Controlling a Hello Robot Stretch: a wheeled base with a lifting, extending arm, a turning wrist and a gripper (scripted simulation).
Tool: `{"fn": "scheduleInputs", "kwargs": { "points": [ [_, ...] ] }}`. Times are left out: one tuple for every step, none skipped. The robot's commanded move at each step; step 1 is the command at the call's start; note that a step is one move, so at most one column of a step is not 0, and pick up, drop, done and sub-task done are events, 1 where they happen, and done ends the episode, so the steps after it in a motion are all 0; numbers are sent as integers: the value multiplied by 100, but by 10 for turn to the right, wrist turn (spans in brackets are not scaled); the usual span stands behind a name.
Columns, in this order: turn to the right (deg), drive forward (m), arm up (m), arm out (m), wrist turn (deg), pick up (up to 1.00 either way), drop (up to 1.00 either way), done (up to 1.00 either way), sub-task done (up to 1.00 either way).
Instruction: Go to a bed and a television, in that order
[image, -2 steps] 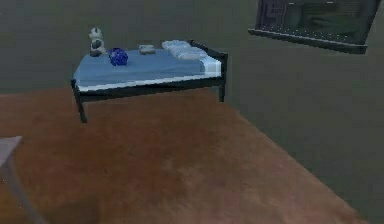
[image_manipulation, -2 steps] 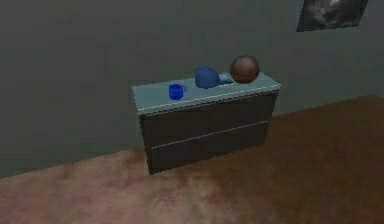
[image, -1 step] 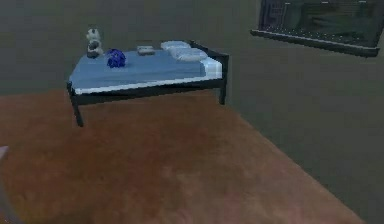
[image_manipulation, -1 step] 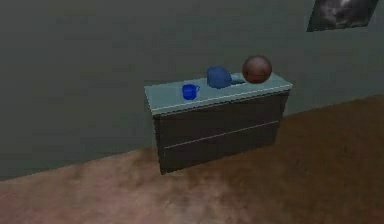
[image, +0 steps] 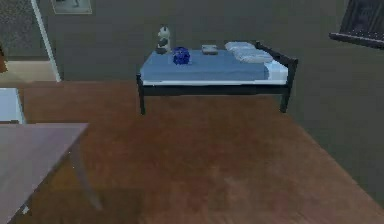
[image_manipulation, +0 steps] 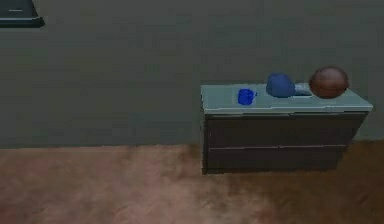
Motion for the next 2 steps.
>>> {"fn": "scheduleInputs", "kwargs": {
  "points": [
    [0,100,0,0,0,0,0,0,0],
    [-60,0,0,0,0,0,0,0,0]
  ]
}}
